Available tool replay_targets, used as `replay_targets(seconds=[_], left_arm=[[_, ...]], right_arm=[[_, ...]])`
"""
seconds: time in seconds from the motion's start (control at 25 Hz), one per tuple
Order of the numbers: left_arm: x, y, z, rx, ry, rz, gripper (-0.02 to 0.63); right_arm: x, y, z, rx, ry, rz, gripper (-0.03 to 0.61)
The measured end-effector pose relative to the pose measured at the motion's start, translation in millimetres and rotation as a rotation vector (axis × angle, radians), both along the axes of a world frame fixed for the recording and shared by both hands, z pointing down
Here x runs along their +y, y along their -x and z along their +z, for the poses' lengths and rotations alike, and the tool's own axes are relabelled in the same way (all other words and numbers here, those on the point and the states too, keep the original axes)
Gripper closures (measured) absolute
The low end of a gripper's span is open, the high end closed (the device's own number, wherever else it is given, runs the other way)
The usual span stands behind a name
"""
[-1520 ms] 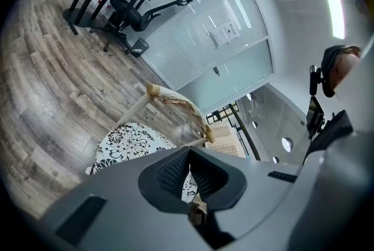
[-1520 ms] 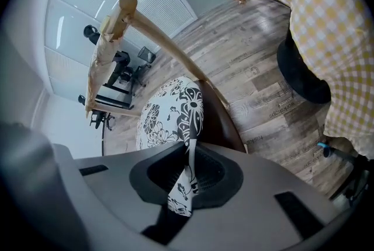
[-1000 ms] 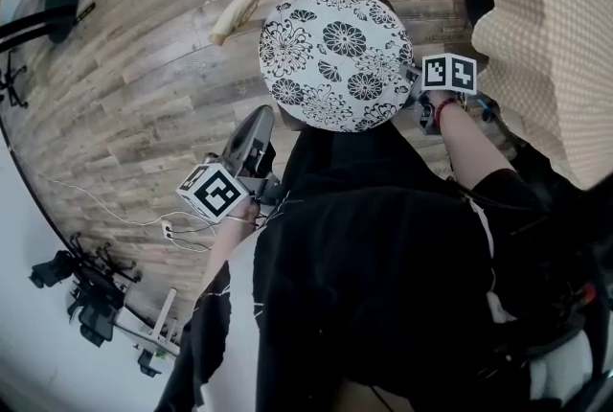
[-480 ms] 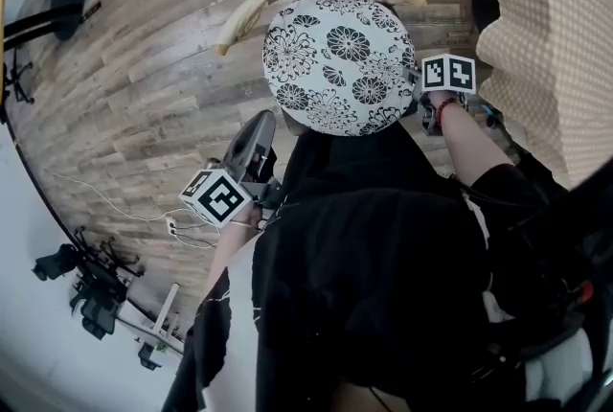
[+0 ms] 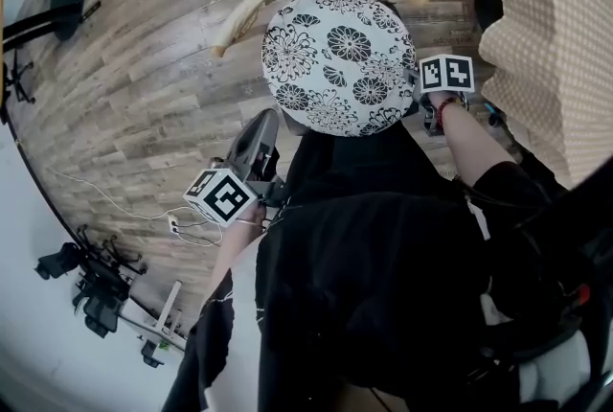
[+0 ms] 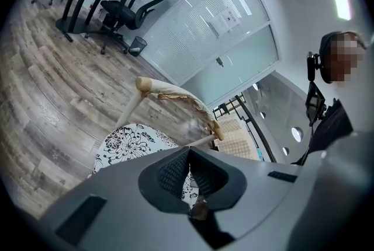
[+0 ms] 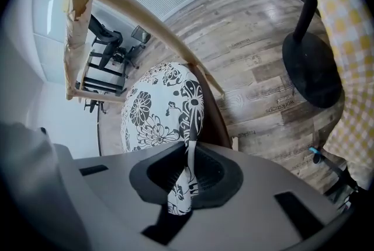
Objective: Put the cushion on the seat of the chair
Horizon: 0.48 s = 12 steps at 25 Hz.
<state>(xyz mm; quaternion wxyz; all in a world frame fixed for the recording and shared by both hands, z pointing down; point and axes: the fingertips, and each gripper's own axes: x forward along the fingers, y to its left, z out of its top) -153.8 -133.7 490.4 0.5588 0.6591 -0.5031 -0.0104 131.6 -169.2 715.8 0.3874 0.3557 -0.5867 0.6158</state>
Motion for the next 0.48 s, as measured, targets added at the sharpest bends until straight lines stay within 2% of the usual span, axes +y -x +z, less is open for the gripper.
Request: replay_targets(seconds=[0.32, 0.48], left_arm=[[5.0, -1.0, -1.3, -0.010, 0.007, 0.001, 0.600], [6.2, -0.3, 1.6, -0.008, 0.012, -0.002, 0.601]], right_arm=[[3.6, -0.5, 7.6, 0.024, -0.006, -0.030, 0.546], [1.2, -4.2, 11.7, 0.094, -0.033, -0.060, 0.546]])
